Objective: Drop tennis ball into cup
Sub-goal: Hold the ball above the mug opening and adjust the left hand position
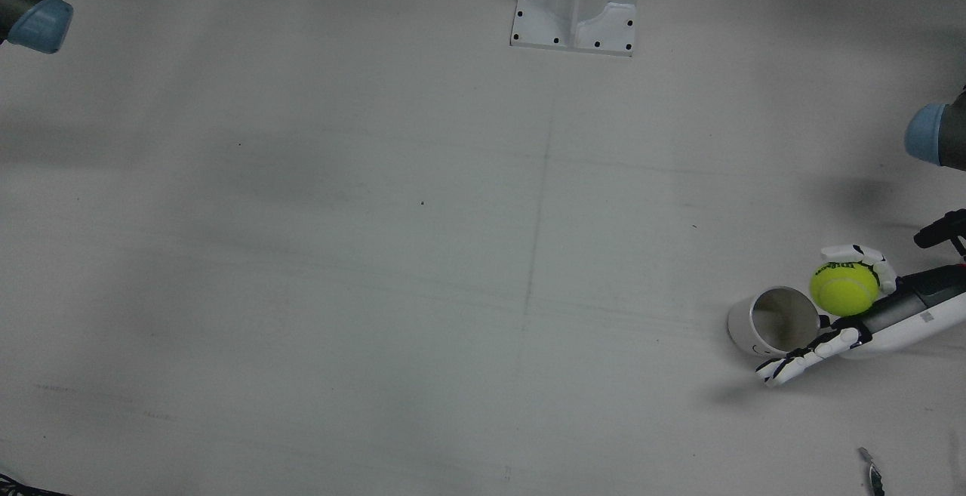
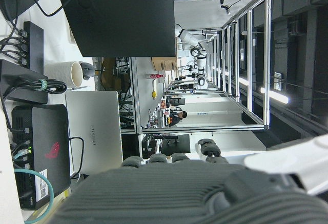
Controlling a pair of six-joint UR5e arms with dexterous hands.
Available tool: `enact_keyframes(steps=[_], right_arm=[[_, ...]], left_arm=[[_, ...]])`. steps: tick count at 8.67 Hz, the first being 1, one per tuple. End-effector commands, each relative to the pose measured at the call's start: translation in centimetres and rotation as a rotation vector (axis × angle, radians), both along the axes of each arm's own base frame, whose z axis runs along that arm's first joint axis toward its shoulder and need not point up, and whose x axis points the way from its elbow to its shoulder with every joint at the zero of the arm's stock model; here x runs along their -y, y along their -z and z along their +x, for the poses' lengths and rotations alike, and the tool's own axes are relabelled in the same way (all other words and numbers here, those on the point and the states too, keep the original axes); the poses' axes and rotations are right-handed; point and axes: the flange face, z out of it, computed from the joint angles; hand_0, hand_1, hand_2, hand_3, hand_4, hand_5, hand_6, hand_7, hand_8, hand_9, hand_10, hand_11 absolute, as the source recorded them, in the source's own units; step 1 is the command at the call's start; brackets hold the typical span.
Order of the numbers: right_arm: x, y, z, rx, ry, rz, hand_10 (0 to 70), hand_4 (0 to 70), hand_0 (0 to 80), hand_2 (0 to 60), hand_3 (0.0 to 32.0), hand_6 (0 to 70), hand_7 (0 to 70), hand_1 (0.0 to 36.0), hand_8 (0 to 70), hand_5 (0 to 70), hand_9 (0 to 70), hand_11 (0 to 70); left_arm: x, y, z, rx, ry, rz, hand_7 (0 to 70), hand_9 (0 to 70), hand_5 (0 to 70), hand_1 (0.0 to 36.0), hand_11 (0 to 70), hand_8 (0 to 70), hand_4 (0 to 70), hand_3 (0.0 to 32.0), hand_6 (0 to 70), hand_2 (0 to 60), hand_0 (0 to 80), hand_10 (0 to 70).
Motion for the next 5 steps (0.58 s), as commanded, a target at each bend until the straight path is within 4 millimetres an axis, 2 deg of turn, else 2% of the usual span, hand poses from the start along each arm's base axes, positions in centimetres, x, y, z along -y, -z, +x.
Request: enact_keyframes(steps=[1, 2, 3, 4, 5], right_arm=[[0.00, 0.00, 0.00, 0.000, 0.000, 0.000, 0.0, 0.0, 0.0, 0.0, 0.0, 0.0, 0.0, 0.0, 0.0, 0.0, 0.0, 0.0], [0.00, 0.00, 0.00, 0.000, 0.000, 0.000, 0.0, 0.0, 0.0, 0.0, 0.0, 0.0, 0.0, 0.0, 0.0, 0.0, 0.0, 0.0], [0.02, 0.07, 0.00, 0.000, 0.000, 0.002, 0.0, 0.0, 0.0, 0.0, 0.0, 0.0, 0.0, 0.0, 0.0, 0.0, 0.0, 0.0], [0.02, 0.07, 0.00, 0.000, 0.000, 0.002, 0.0, 0.0, 0.0, 0.0, 0.0, 0.0, 0.0, 0.0, 0.0, 0.0, 0.0, 0.0], [0.02, 0.07, 0.00, 0.000, 0.000, 0.002, 0.0, 0.0, 0.0, 0.0, 0.0, 0.0, 0.0, 0.0, 0.0, 0.0, 0.0, 0.0]], left_arm=[[0.33, 0.13, -0.18, 0.006, 0.006, -0.007, 5.9, 0.0, 0.0, 14.0, 0.0, 0.0, 0.0, 8.2, 0.0, 46.3, 6.2, 0.0], [0.44, 0.28, -0.13, 0.009, 0.012, -0.001, 2.0, 0.0, 0.0, 10.4, 0.0, 0.0, 0.0, 11.8, 0.0, 48.2, 0.0, 0.0], [0.52, 0.28, -0.25, 0.008, 0.018, -0.002, 0.2, 0.0, 0.0, 6.5, 0.0, 0.0, 0.0, 14.4, 0.0, 49.4, 0.0, 0.0], [0.75, 0.42, -0.76, 0.007, 0.027, -0.001, 0.0, 0.0, 0.0, 4.4, 0.0, 0.0, 0.0, 15.2, 0.0, 49.8, 0.0, 0.0], [0.84, 0.50, -0.81, 0.007, 0.029, -0.001, 0.0, 0.0, 0.0, 4.5, 0.0, 0.0, 0.0, 15.6, 0.0, 50.8, 0.0, 0.0]])
